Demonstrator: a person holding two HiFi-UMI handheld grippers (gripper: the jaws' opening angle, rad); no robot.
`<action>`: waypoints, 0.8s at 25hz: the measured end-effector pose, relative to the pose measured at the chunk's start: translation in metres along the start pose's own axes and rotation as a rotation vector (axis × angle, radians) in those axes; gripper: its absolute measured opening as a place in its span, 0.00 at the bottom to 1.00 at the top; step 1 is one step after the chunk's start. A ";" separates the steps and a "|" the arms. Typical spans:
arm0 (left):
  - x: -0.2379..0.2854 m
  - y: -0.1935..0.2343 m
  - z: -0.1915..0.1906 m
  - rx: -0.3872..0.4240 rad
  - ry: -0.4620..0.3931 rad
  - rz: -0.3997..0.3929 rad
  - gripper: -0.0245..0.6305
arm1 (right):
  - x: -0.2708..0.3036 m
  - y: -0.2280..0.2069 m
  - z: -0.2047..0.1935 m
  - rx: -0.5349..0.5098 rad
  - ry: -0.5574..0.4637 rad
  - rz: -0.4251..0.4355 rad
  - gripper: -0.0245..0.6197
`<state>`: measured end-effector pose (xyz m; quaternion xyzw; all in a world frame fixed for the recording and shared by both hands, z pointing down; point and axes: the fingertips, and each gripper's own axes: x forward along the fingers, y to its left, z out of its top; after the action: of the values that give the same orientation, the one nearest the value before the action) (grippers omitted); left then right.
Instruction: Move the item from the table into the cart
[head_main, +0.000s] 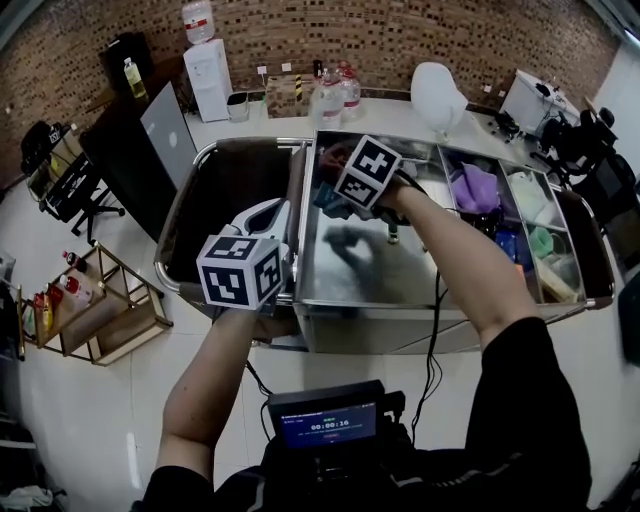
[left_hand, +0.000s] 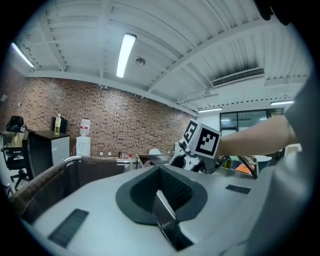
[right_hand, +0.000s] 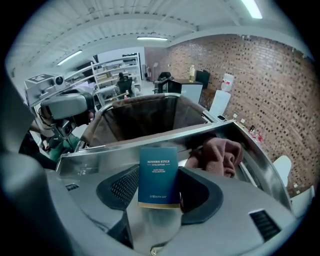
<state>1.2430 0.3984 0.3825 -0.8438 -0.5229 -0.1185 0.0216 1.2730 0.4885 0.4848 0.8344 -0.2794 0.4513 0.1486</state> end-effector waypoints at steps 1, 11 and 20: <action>0.004 0.001 -0.002 -0.003 0.003 0.002 0.04 | 0.006 -0.001 -0.004 -0.010 0.022 0.012 0.42; 0.017 0.007 -0.004 -0.009 -0.013 0.006 0.04 | 0.046 -0.007 -0.035 -0.092 0.182 0.048 0.42; 0.022 0.003 -0.005 -0.021 -0.025 -0.015 0.04 | 0.057 -0.009 -0.039 -0.085 0.166 0.060 0.42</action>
<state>1.2541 0.4151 0.3921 -0.8414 -0.5283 -0.1135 0.0052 1.2773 0.4962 0.5536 0.7781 -0.3101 0.5109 0.1931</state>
